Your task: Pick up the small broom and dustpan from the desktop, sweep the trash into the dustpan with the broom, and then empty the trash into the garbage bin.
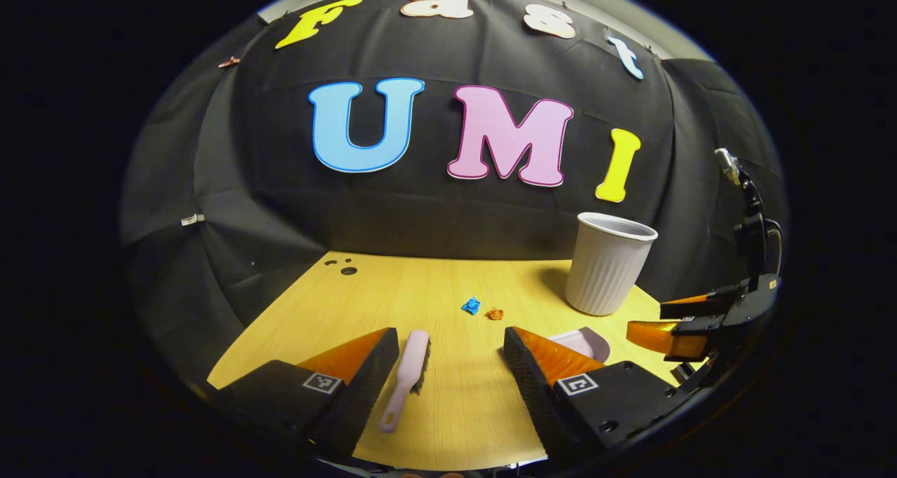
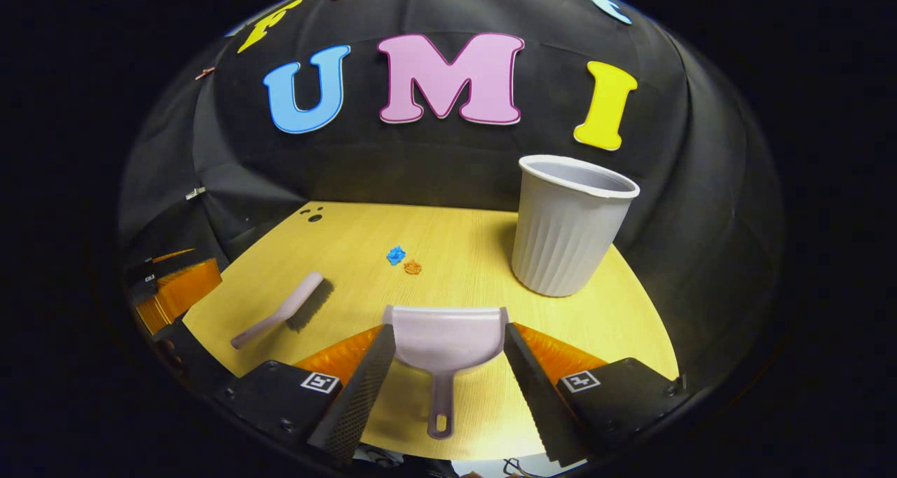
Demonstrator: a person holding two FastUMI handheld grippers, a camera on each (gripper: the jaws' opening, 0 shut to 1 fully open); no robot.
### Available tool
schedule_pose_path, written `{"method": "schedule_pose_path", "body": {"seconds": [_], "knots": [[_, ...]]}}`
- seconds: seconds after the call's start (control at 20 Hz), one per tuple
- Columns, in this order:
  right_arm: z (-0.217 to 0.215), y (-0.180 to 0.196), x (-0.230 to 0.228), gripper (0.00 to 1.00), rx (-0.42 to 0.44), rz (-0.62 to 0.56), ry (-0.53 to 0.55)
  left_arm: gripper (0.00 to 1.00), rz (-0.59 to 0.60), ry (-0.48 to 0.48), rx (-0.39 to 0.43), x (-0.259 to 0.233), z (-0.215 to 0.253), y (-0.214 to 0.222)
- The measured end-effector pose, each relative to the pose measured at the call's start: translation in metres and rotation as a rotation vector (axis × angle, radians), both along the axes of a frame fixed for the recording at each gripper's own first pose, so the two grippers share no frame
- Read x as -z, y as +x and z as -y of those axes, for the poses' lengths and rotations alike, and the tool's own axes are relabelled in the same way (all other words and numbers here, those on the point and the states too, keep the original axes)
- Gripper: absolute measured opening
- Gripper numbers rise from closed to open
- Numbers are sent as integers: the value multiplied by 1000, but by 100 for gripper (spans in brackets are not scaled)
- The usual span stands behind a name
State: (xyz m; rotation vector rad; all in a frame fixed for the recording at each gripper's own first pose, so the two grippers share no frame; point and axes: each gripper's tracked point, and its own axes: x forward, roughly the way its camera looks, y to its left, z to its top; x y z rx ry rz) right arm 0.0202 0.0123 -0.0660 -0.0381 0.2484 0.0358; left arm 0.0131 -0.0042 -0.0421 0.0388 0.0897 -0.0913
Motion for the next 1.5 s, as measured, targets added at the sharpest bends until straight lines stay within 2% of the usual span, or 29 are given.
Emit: {"method": "schedule_pose_path", "body": {"seconds": [0.4,0.75,0.9,1.05,1.15,1.25,1.4,1.5], "knots": [[-1,15,55,98,20,-149,23,95,-70,-45,-95,31,-40,5],[-6,32,125,98,7,-372,30,96,-170,-48,-159,64,-67,23],[-7,38,147,98,9,-446,39,96,-255,-57,-73,80,-53,33],[-6,47,162,98,19,-498,43,96,-339,22,-36,98,-53,49],[-5,52,170,99,23,-529,46,96,-447,73,-4,125,-50,58],[-5,57,177,99,28,-557,53,96,-517,130,-13,145,-55,72],[-2,61,184,97,36,-593,69,96,-617,110,-21,168,-55,85],[0,61,188,89,45,-618,84,96,-647,61,-21,172,-55,95]]}}
